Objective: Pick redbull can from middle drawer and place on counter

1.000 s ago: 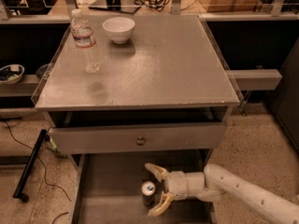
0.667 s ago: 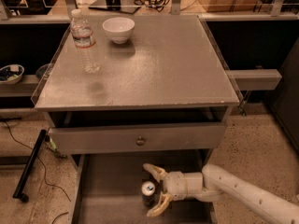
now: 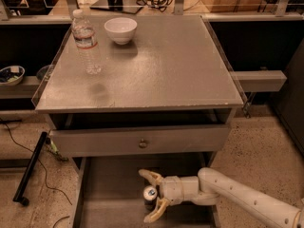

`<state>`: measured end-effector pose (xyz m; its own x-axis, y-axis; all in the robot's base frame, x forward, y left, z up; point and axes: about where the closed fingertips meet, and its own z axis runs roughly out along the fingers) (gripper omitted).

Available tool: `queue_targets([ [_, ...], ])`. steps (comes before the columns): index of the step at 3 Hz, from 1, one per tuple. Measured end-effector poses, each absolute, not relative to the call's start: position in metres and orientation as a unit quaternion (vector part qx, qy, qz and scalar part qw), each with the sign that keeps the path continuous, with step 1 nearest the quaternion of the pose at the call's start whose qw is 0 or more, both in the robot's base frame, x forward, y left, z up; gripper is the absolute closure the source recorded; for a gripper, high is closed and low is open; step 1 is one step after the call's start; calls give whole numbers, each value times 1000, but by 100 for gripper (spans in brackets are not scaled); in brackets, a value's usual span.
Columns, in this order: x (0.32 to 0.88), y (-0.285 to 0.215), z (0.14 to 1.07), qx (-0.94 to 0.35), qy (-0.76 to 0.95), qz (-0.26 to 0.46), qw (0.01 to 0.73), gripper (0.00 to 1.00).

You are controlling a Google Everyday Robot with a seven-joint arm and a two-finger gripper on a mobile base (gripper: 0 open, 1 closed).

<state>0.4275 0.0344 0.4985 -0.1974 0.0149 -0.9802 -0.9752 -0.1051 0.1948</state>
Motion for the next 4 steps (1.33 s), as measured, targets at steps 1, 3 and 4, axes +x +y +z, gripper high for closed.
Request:
queue_targets([
  [1, 427, 34, 499, -467, 514, 578, 428, 27],
  [3, 427, 34, 499, -467, 514, 578, 428, 73],
  [4, 427, 35, 499, -467, 514, 578, 428, 96],
])
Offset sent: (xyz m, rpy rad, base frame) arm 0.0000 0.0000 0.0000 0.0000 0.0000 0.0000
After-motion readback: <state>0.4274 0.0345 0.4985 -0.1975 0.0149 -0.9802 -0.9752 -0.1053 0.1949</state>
